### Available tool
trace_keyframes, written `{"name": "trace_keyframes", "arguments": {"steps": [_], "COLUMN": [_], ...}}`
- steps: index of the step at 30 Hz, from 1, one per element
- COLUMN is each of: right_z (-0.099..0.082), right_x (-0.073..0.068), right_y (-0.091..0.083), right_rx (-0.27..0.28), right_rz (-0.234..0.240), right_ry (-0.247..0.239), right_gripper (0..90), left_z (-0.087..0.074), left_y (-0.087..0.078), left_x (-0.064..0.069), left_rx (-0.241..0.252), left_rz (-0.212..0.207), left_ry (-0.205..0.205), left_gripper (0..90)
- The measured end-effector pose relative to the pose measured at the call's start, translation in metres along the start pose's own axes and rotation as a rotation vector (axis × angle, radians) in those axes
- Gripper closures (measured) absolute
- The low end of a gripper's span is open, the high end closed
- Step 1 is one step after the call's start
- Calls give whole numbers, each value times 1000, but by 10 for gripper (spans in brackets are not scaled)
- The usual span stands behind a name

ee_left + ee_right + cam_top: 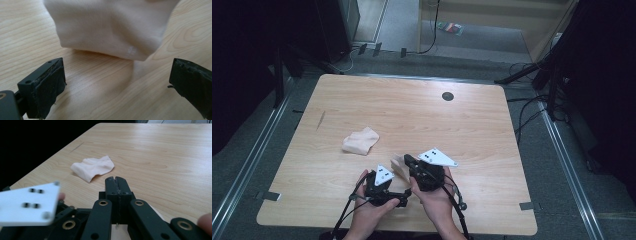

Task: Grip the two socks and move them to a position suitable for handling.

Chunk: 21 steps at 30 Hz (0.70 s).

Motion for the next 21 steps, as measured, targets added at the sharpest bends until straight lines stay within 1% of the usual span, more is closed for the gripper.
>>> {"name": "trace_keyframes", "arguments": {"steps": [1,2,3,5,6,7,9,10,11,12,14,15,16,17,19,20,21], "right_z": [2,3,3,5,6,7,9,9,11,11,12,12,13,13,13,13,13], "right_x": [-3,-4,-5,-7,-8,-8,-9,-9,-8,-8,-7,-7,-7,-6,-7,-7,-9], "right_y": [-1,-2,-2,-4,-5,-6,-8,-8,-9,-9,-10,-11,-11,-11,-11,-11,-9], "right_rx": [11,15,16,25,29,36,46,46,57,58,57,59,61,62,64,64,64], "right_rz": [0,0,1,5,6,3,3,3,1,0,1,0,-2,-1,-5,-5,-3], "right_ry": [-8,-8,-6,-1,-4,-8,-4,-4,0,1,8,9,9,8,8,8,5], "right_gripper": [900,900,900,900,900,900,900,900,900,900,900,900,900,900,900,900,900], "left_z": [3,4,6,8,9,10,12,12,14,15,14,14,14,14,14,14,14], "left_y": [4,5,6,7,7,6,1,1,-2,-3,-4,-5,-6,-8,-13,-13,-20], "left_x": [0,-1,0,1,1,2,3,3,4,5,4,4,3,2,-2,-2,-8], "left_rx": [0,-2,5,23,38,53,98,98,128,137,133,135,137,136,137,137,147], "left_rz": [3,1,-5,-25,-31,-41,-69,-69,-78,-85,-87,-91,-87,-85,-65,-65,-20], "left_ry": [-15,-17,-29,-37,-30,-25,-4,-4,16,18,35,28,28,29,31,31,36], "left_gripper": [8,10,21,103,164,207,417,484,586,641,774,828,881,892,898,899,899]}}
Point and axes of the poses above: each handheld gripper's, and its own axes: y roughly forward along the jaws, z roughly out of its top, x roughly to its right, the point moved 6 cm from there along y, roughly forward along the jaws, and after that the axes turned 1 degree about z, right-handed, at the moved point
